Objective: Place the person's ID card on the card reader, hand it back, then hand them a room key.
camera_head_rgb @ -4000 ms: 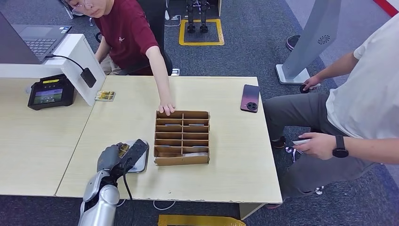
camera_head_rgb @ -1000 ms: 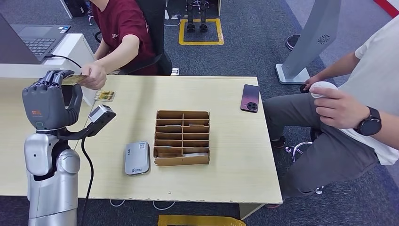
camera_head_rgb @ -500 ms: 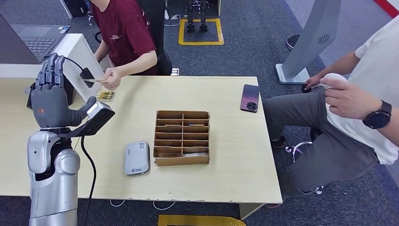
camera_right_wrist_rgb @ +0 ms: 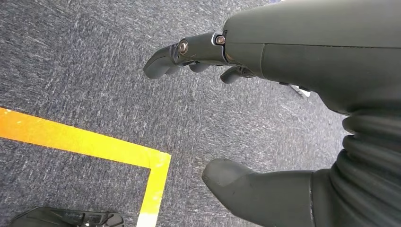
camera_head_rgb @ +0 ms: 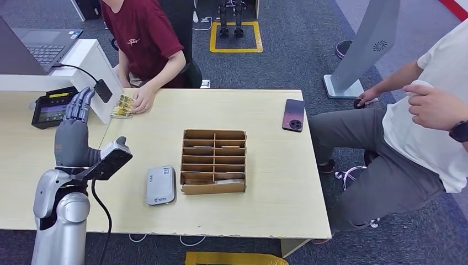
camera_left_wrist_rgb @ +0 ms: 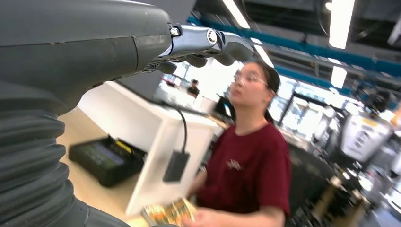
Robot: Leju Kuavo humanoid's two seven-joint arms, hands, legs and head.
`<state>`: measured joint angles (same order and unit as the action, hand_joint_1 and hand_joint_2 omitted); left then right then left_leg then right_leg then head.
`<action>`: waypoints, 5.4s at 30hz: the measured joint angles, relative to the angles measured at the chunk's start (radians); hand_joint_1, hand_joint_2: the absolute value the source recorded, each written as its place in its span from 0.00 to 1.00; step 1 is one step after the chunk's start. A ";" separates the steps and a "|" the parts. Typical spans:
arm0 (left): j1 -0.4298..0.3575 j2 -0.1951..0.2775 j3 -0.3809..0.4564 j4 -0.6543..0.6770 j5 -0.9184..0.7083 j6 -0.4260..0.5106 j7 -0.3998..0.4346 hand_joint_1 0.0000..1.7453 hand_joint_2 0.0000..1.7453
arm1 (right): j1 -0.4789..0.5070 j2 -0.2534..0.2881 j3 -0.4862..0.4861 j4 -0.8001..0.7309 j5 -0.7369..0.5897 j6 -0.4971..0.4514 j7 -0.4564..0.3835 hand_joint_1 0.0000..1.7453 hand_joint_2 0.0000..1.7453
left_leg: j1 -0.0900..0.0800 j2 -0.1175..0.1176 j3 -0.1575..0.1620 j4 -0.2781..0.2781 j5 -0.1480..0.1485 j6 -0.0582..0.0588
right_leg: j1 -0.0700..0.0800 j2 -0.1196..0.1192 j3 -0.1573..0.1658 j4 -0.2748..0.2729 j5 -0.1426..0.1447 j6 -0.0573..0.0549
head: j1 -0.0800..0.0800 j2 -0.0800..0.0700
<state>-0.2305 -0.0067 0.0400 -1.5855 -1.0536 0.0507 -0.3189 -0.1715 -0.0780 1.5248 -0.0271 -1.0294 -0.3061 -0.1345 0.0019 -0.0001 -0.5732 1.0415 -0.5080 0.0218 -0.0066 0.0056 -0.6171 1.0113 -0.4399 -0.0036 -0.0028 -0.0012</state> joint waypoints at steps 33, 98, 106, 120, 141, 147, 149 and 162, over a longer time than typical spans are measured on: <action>0.019 0.264 -0.590 -0.038 0.124 -0.147 0.121 0.00 1.00 | 0.033 -0.014 0.000 0.002 -0.131 0.009 -0.027 0.00 1.00 | 0.000 0.000 0.000 0.000 0.000 0.000 | 0.000 0.000 -0.001 0.000 0.000 0.000 | 0.000 0.000; 0.015 0.105 -0.551 0.150 -0.140 -0.120 0.250 0.00 1.00 | 0.033 -0.017 0.000 0.019 -0.099 0.000 -0.045 0.00 1.00 | 0.000 0.000 -0.002 0.001 0.000 0.000 | 0.000 -0.001 -0.001 0.000 0.001 0.001 | 0.001 0.000; 0.014 0.122 -0.552 0.161 -0.114 -0.133 0.243 0.00 1.00 | 0.033 -0.018 0.000 0.019 -0.095 0.000 -0.045 0.00 1.00 | 0.000 0.000 -0.001 0.001 0.000 0.000 | 0.000 -0.001 -0.001 0.000 0.001 0.001 | 0.000 0.000; 0.015 0.133 -0.552 0.166 -0.107 -0.135 0.243 0.00 1.00 | 0.032 -0.018 0.000 0.019 -0.095 0.000 -0.048 0.00 1.00 | 0.000 0.000 -0.002 0.001 0.000 0.000 | 0.000 -0.001 -0.001 0.000 0.001 0.001 | 0.000 0.000; 0.036 0.128 -0.552 0.171 -0.047 -0.135 0.228 0.00 1.00 | 0.032 -0.019 0.000 0.019 -0.078 0.000 -0.046 0.00 1.00 | 0.000 0.000 -0.002 0.001 0.000 0.000 | 0.000 -0.001 -0.001 0.000 0.001 0.001 | 0.000 0.000; 0.045 0.118 -0.552 0.171 -0.040 -0.135 0.227 0.00 1.00 | 0.031 -0.019 0.000 0.019 -0.074 0.000 -0.046 0.00 1.00 | 0.000 0.000 -0.002 0.001 0.000 0.000 | 0.000 -0.001 -0.001 0.000 0.001 0.001 | 0.000 0.000; 0.046 0.116 -0.552 0.171 -0.039 -0.135 0.227 0.00 1.00 | 0.031 -0.019 0.000 0.019 -0.074 0.000 -0.046 0.00 1.00 | 0.000 0.000 -0.002 0.001 0.000 0.000 | 0.000 -0.001 -0.001 0.000 0.001 0.001 | 0.000 0.000; 0.062 0.106 -0.552 0.171 -0.045 -0.126 0.233 0.00 1.00 | 0.028 -0.019 0.000 0.019 -0.067 -0.001 -0.047 0.00 1.00 | 0.000 0.000 -0.002 0.001 0.000 0.000 | 0.000 -0.001 -0.001 0.000 0.001 0.001 | 0.000 0.000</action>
<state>-0.1690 0.0990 -0.5121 -1.4148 -1.0981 -0.0757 -0.0863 -0.1437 -0.0973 1.5244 -0.0080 -1.0967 -0.3070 -0.1813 0.0017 -0.0003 -0.5748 1.0421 -0.5080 0.0221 -0.0069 0.0043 -0.6180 1.0112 -0.4394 -0.0029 -0.0023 -0.0012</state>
